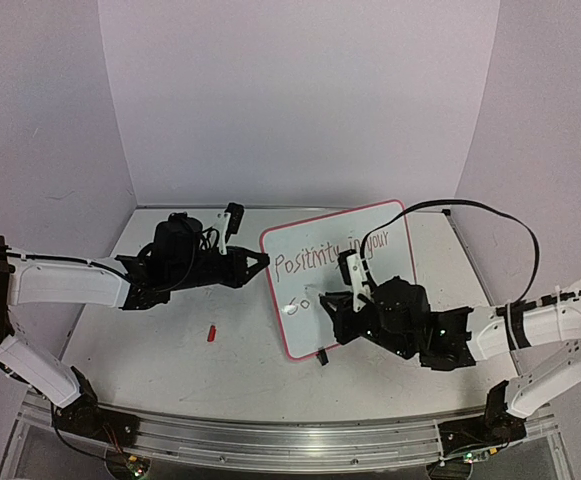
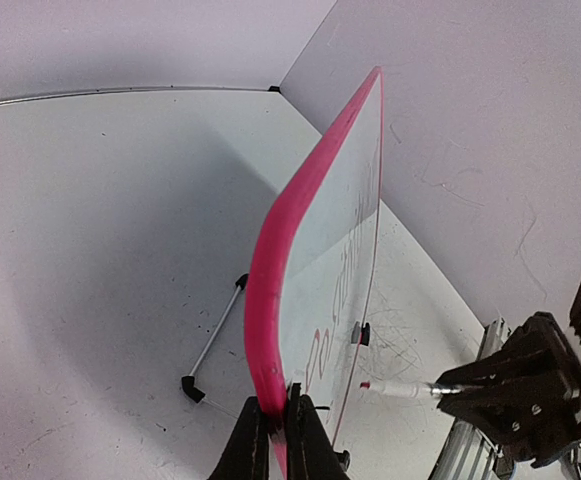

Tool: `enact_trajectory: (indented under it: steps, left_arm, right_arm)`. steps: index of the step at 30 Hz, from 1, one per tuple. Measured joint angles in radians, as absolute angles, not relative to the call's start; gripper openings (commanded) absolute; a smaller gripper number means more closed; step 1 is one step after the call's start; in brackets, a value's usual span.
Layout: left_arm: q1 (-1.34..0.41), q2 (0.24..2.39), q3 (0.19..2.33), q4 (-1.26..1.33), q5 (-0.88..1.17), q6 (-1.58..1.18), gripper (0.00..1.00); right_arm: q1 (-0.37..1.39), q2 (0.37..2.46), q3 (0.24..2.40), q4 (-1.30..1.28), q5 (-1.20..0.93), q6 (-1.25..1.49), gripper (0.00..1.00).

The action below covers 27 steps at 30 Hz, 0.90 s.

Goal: Write a sentence on the whiteboard

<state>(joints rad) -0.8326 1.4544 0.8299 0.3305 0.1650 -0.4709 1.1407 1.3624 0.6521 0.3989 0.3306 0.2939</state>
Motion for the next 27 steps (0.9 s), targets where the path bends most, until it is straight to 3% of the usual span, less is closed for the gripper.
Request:
enact_trajectory:
  steps: [27]
  left_arm:
    - [-0.833,1.454,0.83,0.331,0.165,-0.471,0.0]
  right_arm:
    - [1.104,1.328,0.595,0.379,0.257,0.289,0.0]
